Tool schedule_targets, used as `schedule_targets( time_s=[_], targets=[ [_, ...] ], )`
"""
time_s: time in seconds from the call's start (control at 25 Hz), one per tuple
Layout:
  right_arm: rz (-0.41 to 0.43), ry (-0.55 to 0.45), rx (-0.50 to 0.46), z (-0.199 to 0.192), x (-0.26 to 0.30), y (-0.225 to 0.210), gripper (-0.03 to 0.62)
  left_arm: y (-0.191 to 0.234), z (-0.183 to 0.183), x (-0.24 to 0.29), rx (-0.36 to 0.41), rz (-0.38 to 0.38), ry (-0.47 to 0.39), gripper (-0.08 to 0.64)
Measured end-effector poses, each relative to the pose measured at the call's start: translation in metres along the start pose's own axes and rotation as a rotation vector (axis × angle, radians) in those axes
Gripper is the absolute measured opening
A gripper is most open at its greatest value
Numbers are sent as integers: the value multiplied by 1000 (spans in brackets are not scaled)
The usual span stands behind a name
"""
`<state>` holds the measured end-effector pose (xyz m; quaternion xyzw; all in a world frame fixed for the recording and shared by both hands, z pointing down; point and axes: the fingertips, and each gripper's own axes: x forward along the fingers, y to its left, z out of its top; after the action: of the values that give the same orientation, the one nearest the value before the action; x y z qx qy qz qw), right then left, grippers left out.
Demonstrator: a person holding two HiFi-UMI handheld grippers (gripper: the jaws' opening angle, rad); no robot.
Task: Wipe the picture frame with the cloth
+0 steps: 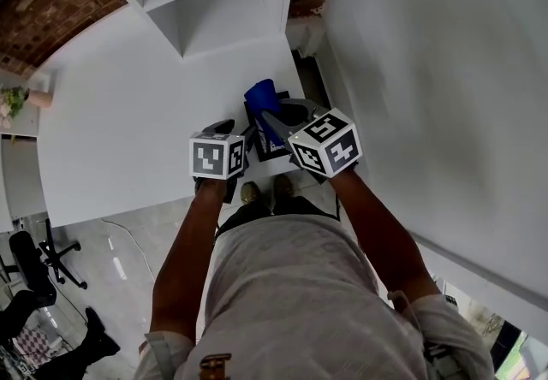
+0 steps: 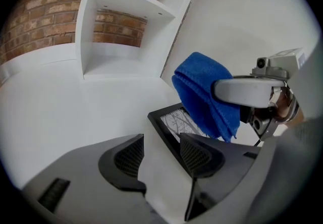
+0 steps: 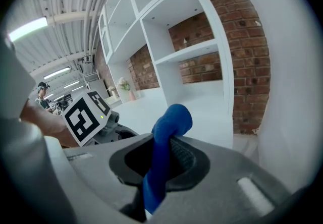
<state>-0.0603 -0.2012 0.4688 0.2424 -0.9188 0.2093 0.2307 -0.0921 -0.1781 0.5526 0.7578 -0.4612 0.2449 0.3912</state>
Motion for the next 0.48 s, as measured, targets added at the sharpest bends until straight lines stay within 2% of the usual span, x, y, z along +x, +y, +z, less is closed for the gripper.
schedule_targets(
  time_s=[0.48],
  targets=[
    [5,190,17,-32,40,-3,49,4,-7,10,-4,-16,31,218]
  ],
)
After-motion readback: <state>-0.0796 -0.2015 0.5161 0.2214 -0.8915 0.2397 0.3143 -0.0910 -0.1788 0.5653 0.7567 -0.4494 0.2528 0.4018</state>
